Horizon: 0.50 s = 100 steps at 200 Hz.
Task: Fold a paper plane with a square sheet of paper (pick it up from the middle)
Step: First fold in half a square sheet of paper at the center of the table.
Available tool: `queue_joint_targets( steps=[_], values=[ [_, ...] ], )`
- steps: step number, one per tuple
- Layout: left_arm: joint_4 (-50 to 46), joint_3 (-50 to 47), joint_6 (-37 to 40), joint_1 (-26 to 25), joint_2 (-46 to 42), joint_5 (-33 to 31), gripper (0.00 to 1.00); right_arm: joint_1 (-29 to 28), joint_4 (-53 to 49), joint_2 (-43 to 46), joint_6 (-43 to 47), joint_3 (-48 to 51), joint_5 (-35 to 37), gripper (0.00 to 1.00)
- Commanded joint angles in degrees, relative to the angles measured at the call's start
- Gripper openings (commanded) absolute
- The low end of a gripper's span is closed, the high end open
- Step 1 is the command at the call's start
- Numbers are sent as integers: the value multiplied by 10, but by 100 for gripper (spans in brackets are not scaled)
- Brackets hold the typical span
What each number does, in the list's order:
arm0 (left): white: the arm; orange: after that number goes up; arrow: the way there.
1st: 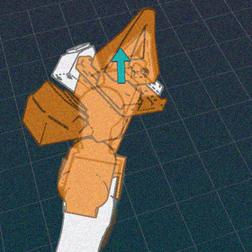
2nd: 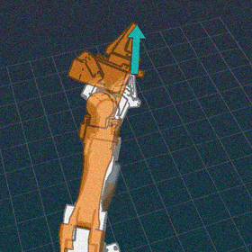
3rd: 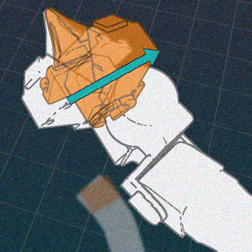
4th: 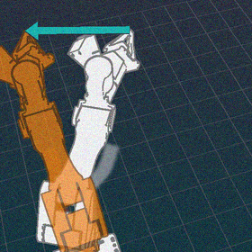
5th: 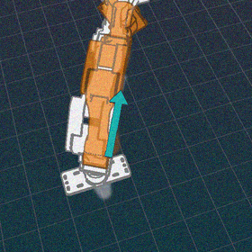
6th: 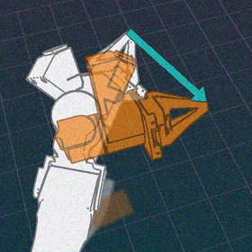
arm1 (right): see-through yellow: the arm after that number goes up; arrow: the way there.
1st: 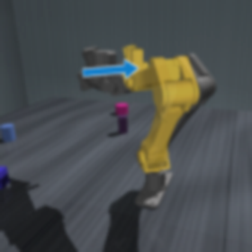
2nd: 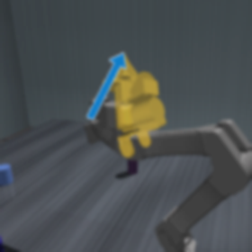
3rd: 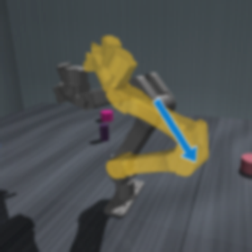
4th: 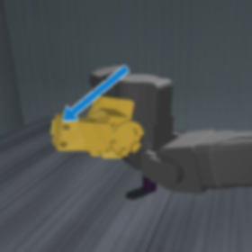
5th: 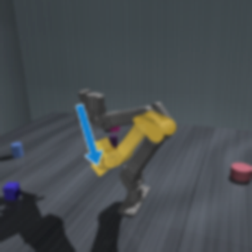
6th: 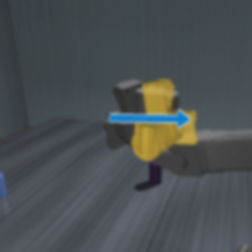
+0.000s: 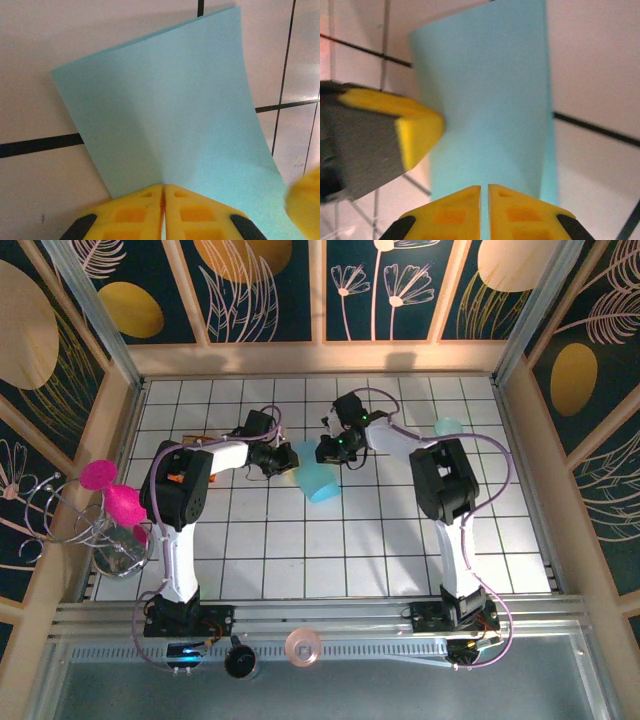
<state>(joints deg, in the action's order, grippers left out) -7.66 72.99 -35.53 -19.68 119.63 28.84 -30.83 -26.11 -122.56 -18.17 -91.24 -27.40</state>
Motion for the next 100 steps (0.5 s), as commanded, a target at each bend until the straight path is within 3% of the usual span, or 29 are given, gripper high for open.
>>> queue_joint_targets(
  steps=[1, 100],
  values=[
    [-40, -1, -3, 2, 35, -49, 10, -34, 52, 30, -90, 28, -47, 11],
    [-41, 1, -6, 1, 38, -50, 10, -77, 50, -23, -114, 33, -29, 2]
  ],
)
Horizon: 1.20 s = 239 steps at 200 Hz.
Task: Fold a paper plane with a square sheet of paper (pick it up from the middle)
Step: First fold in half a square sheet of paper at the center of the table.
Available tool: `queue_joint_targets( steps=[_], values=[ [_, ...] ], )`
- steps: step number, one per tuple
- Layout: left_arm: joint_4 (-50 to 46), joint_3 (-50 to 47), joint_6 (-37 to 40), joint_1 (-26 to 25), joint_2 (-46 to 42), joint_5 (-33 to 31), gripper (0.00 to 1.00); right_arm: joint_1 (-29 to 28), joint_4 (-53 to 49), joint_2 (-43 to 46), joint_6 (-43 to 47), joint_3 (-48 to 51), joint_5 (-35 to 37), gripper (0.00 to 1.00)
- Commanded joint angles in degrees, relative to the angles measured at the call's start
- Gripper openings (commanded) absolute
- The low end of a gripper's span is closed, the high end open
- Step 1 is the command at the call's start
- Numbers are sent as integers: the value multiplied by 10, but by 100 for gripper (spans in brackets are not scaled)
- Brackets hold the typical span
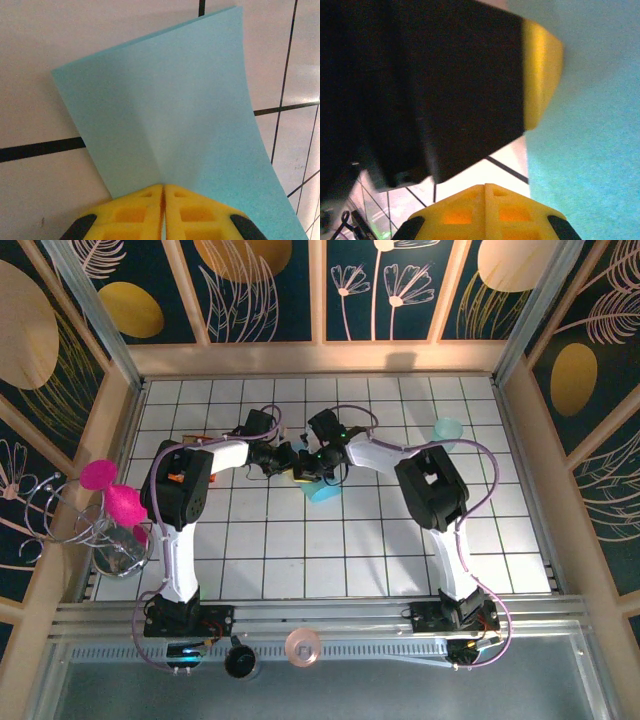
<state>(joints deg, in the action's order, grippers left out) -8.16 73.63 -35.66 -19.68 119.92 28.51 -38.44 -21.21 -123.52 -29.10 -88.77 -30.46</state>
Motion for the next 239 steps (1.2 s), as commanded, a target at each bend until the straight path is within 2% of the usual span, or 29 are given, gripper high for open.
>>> queue_joint_targets(
  steps=[1, 131, 239],
  values=[
    [-37, -5, -5, 1, 36, -47, 10, -1, 1, -14, -5, 9, 1, 2],
    [-40, -10, -8, 1, 40, -58, 10, -4, -12, -29, 21, 44, 25, 1],
    [-50, -1, 0, 1, 44, -76, 10, -24, 4, 91, 34, 217, -2, 2]
  ],
)
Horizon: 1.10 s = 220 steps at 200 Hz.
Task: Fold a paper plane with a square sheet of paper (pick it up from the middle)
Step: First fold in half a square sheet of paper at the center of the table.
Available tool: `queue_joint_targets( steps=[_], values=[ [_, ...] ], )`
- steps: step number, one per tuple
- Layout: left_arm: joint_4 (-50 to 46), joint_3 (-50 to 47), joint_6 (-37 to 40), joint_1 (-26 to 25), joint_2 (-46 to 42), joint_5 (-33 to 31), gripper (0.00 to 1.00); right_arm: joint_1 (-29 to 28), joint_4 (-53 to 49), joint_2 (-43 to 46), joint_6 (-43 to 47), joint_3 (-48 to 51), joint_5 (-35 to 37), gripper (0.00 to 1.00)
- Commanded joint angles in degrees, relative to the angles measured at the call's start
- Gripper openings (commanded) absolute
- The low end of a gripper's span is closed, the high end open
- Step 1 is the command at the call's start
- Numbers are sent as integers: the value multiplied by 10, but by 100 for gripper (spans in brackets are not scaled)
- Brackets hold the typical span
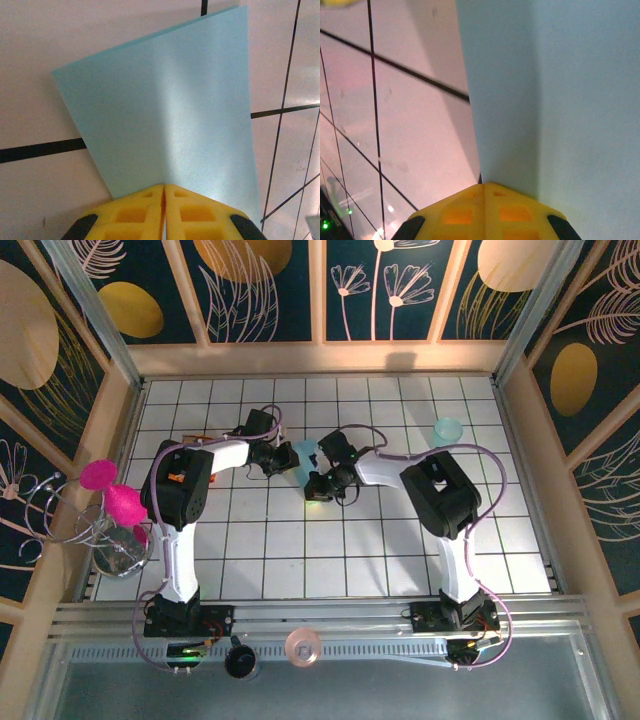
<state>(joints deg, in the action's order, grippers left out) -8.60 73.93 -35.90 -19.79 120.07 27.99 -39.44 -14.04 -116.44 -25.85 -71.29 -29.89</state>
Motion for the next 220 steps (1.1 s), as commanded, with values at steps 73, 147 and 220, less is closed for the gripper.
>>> queue_joint_targets(
  steps=[73, 147, 220],
  values=[
    [-43, 38, 25, 2, -10, -24, 10, 59, 58, 129, -57, 42, 44, 4],
    [14, -39, -25, -15, -79, 3, 17, 78, -7, -6, -19, -77, 74, 6],
    [57, -88, -73, -35, -87, 10, 18, 77, -27, -34, -69, -49, 97, 7]
  ],
)
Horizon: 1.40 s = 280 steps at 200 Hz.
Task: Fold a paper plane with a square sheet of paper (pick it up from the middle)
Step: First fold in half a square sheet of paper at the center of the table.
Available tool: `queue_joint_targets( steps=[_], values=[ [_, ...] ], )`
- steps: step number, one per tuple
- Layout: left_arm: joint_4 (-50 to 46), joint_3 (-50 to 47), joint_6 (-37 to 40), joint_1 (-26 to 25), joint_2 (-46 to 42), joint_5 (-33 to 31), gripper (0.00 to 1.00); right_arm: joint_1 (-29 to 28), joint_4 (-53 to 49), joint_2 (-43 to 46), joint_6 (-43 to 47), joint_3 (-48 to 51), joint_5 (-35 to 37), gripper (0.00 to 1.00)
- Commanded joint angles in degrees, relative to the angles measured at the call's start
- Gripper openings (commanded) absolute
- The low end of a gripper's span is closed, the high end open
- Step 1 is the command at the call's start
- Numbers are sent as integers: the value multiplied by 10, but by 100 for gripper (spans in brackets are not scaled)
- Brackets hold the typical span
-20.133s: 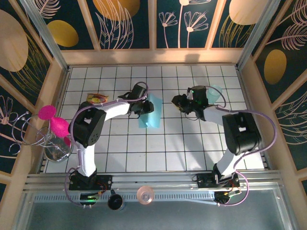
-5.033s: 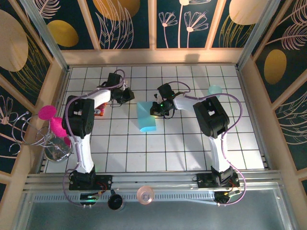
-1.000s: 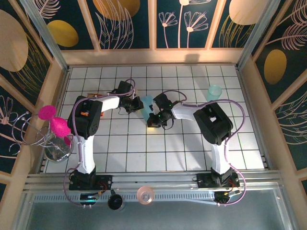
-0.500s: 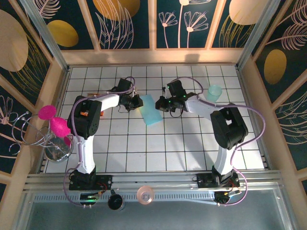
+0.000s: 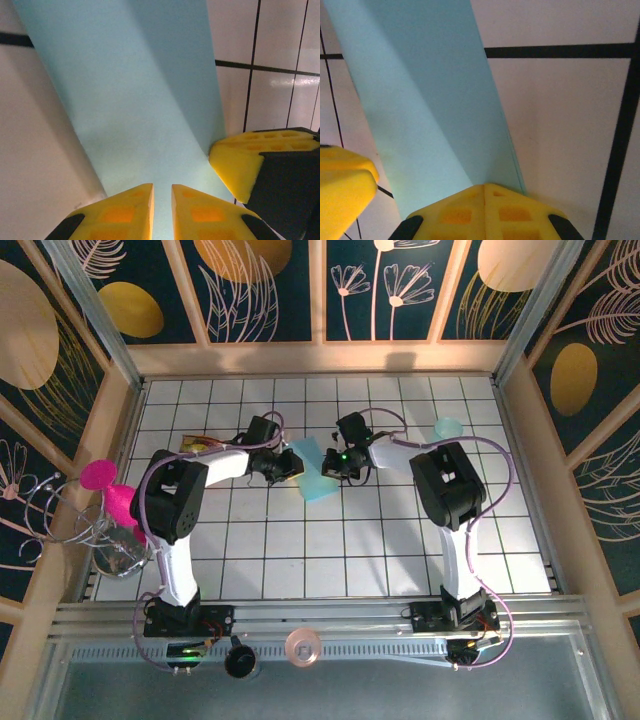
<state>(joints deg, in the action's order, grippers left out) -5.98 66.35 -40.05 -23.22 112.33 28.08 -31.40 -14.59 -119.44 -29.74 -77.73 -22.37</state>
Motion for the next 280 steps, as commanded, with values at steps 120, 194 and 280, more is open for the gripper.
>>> queue_joint_targets(
  steps=[120, 194, 280],
  values=[
    [142, -96, -134, -18, -57, 10, 31, -4, 156, 194, -232, 191, 39, 22],
    [96, -51, -108, -24, -25, -14, 31, 16, 149, 232, -148, 243, 30, 49],
    [34, 4, -90, -24, 24, -71, 30, -8, 154, 205, -122, 251, 9, 46]
  ],
)
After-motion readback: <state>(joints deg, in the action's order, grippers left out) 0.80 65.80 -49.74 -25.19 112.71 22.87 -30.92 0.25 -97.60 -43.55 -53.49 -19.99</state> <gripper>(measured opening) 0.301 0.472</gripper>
